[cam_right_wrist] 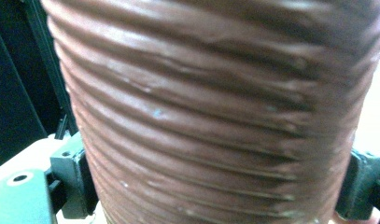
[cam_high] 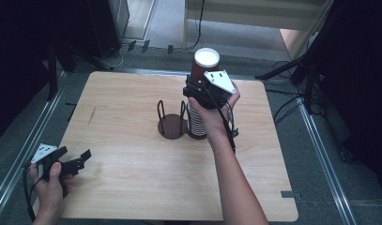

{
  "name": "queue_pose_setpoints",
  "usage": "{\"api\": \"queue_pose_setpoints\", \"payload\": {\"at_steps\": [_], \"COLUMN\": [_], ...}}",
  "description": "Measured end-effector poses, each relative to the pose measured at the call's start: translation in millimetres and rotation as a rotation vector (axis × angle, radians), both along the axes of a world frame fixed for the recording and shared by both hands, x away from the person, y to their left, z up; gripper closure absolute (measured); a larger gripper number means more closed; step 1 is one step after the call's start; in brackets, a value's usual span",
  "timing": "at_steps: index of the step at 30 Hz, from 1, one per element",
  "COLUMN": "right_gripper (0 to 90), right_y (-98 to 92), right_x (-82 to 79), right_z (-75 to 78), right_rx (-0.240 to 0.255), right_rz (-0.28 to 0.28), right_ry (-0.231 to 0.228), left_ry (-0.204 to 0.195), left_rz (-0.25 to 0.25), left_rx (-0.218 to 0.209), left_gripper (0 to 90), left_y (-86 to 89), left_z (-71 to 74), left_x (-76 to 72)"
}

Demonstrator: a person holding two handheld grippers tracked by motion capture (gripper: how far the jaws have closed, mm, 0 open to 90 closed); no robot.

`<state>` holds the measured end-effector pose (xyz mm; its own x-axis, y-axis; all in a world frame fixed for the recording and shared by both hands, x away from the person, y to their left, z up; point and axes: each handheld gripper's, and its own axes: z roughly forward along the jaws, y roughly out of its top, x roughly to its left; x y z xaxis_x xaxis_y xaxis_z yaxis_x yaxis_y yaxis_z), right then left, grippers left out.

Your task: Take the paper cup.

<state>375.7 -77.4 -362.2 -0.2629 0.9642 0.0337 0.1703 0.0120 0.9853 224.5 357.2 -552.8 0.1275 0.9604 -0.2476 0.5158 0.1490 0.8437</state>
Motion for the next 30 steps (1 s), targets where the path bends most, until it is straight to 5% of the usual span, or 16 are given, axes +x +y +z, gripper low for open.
{"api": "queue_pose_setpoints", "payload": {"at_steps": [30], "right_gripper": [14.1], "right_y": [-2.2], "right_x": [-5.3], "right_z": [51.8], "right_rx": [0.006], "right_rz": [0.021], "right_ry": [-0.019], "left_ry": [-0.002], "left_rz": [0.006], "left_rx": [-0.006], "left_gripper": [0.0], "left_y": [-0.2], "left_z": [-0.1], "left_x": [0.2]}}
